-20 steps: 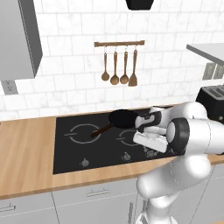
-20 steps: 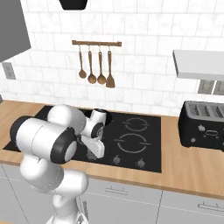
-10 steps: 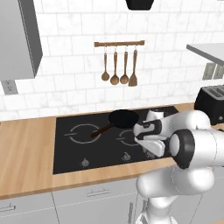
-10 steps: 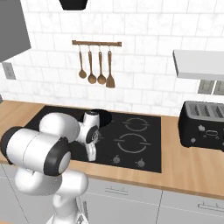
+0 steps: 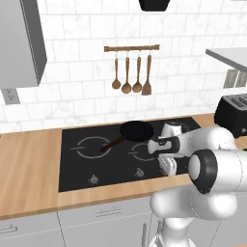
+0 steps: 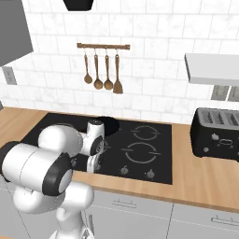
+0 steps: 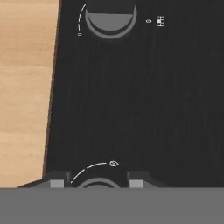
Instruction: Turn off the rear center burner of the stove.
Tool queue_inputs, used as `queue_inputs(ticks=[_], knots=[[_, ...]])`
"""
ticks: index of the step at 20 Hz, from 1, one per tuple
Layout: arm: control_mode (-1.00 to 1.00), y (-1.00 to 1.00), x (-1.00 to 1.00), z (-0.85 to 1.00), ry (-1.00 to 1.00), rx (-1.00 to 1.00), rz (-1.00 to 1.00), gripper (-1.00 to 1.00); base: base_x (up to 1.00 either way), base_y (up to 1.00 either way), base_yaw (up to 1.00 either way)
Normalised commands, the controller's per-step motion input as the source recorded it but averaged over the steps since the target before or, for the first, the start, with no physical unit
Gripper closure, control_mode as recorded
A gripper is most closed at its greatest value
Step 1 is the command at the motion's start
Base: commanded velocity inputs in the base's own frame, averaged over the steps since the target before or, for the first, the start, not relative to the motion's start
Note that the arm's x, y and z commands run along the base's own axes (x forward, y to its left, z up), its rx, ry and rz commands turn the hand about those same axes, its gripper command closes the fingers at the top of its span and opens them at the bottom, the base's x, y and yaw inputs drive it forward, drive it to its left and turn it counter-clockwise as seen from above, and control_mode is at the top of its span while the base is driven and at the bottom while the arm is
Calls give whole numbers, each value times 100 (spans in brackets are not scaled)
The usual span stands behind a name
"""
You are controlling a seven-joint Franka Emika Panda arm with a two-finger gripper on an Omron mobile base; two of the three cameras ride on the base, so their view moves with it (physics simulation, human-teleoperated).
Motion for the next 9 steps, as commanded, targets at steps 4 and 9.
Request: queue_inputs(ticks=[4,9], knots=[[-100,-6,0,0,5,0,-45,100,0,0,0],[-100,0,0,0,9,0,-53,100,0,0,0]])
